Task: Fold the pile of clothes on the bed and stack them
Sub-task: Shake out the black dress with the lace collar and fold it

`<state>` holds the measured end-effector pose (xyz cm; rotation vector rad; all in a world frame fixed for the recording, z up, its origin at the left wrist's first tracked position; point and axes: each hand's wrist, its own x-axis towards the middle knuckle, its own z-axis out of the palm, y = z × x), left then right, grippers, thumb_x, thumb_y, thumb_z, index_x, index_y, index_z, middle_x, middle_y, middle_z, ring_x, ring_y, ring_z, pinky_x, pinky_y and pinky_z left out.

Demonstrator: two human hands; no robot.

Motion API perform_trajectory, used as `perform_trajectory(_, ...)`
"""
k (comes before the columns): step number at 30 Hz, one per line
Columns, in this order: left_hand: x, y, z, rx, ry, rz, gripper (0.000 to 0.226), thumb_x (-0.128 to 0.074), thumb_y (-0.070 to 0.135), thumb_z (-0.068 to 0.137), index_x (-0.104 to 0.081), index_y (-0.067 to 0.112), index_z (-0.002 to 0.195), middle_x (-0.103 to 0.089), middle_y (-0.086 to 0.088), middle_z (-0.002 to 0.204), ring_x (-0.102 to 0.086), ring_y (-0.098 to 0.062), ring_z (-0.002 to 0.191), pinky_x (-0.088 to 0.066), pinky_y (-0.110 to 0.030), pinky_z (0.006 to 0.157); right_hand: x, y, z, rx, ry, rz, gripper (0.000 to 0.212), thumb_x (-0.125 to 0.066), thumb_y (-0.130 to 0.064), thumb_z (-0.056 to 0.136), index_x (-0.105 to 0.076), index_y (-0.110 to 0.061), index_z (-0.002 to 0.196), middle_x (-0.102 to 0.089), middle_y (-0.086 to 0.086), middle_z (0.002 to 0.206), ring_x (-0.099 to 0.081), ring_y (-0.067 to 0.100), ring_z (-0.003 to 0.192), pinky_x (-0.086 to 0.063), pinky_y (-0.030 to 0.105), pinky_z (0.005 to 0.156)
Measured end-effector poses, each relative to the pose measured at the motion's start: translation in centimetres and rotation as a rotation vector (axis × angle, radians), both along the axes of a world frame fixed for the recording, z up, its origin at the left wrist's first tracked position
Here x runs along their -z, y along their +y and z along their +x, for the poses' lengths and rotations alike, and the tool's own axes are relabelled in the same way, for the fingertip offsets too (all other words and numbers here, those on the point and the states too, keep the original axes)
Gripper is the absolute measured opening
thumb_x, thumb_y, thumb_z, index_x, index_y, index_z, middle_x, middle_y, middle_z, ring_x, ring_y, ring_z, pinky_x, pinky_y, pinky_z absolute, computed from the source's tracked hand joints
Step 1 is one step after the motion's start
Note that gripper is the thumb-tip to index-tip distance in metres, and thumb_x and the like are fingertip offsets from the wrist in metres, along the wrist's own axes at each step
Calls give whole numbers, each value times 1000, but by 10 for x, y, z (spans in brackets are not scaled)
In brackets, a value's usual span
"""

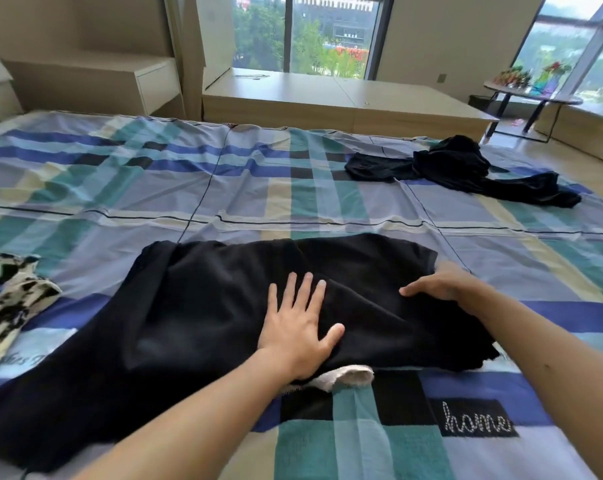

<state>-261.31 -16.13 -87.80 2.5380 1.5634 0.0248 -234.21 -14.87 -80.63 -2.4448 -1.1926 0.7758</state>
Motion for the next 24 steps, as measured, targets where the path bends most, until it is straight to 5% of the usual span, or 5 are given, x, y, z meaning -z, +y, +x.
perform_trajectory(4, -14, -1, -9, -28, -115, -62, 86, -21, 71, 93, 11, 25, 158, 24, 2, 164, 31, -22, 148, 16, -52, 120, -14, -8, -6, -49, 182, 49, 45, -86, -28, 73, -71, -6, 109, -75, 15, 95, -74, 31, 80, -59, 34, 72)
perform_trajectory(8, -32, -8, -31, -77, -227, -208, 82, -27, 68, 96, 1, 24, 160, 19, 3, 165, 25, -19, 150, 15, -46, 122, -51, -17, -24, -101, 379, 81, 27, -72, -18, 89, -70, -4, 112, -77, 18, 95, -75, 35, 87, -60, 46, 82)
perform_trajectory(13, -70, 0, -83, -207, -900, -702, 67, -43, 68, 92, -51, 26, 144, -48, 9, 149, -39, -13, 142, -21, -40, 123, -125, 2, -93, -247, 246, 117, 28, -74, -20, 89, -65, -8, 112, -74, 19, 102, -72, 36, 93, -58, 54, 89)
perform_trajectory(19, -133, 19, -174, -521, -1404, -645, 63, -33, 67, 98, -55, 18, 129, -70, -11, 119, -71, -31, 103, -55, -46, 90, -190, 9, -240, -600, 86, 60, 15, -69, -17, 93, -60, -12, 103, -66, 13, 108, -67, 29, 97, -57, 37, 79)
perform_trajectory(24, -129, 21, -225, -701, -1470, -614, 76, -43, 85, 80, -81, 20, 90, -76, -13, 104, -74, -26, 92, -53, -41, 89, -164, 1, -322, -793, 661, -36, 34, -58, -21, 100, -52, -7, 130, -59, 14, 133, -64, 29, 116, -52, 41, 100)
